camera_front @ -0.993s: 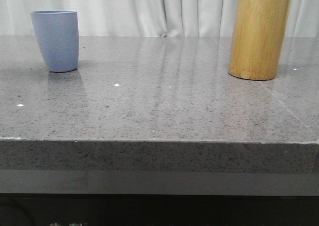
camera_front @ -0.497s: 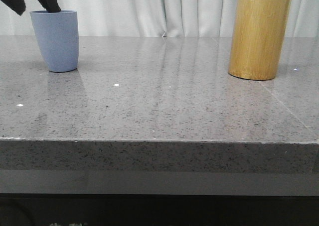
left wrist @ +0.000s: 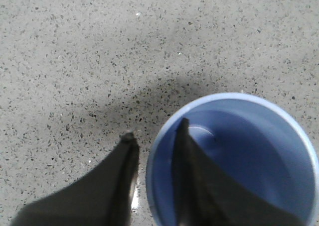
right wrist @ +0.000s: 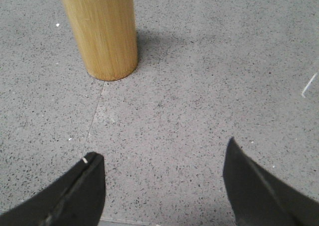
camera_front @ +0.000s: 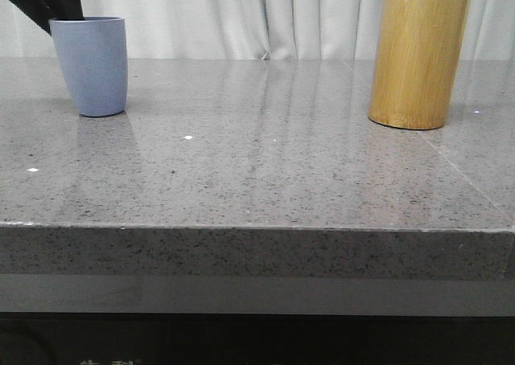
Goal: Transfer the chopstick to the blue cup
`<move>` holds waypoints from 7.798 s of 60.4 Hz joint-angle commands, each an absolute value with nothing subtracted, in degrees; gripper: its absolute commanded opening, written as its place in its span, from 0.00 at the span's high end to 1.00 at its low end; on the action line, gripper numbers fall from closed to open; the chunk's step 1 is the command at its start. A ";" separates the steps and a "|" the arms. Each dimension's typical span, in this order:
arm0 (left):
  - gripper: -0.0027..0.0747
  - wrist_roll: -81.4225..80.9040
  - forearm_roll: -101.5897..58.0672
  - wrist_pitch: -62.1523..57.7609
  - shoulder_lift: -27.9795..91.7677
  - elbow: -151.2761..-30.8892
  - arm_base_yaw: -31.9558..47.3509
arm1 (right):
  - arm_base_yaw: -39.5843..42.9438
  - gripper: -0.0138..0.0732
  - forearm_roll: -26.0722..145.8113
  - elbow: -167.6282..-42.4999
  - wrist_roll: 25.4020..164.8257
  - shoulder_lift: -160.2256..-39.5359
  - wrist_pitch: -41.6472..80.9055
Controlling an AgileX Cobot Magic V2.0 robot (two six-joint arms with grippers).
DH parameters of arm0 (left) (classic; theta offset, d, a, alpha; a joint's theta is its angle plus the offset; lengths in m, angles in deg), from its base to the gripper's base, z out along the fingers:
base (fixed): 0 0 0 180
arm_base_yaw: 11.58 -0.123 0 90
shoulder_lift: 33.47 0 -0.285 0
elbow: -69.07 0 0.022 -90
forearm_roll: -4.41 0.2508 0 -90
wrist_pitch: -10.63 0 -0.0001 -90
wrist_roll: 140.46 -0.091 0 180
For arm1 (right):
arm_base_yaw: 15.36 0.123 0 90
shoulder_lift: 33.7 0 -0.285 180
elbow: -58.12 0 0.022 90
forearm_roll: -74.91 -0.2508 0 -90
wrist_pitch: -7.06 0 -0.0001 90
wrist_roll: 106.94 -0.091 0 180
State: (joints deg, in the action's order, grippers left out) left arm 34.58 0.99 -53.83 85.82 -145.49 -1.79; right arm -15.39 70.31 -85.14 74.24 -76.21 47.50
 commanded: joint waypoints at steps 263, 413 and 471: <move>0.51 35.93 -0.49 -22.75 31.82 -98.20 19.03 | -13.84 0.86 43.65 -113.92 74.77 -122.34 14.82; 0.51 35.93 -0.49 -22.74 31.82 -98.20 19.03 | 2.97 0.40 57.24 -140.88 87.34 -121.61 65.44; 0.51 35.93 -0.49 -22.74 31.82 -98.20 19.03 | 1.85 0.40 58.67 -95.40 87.28 -74.24 47.46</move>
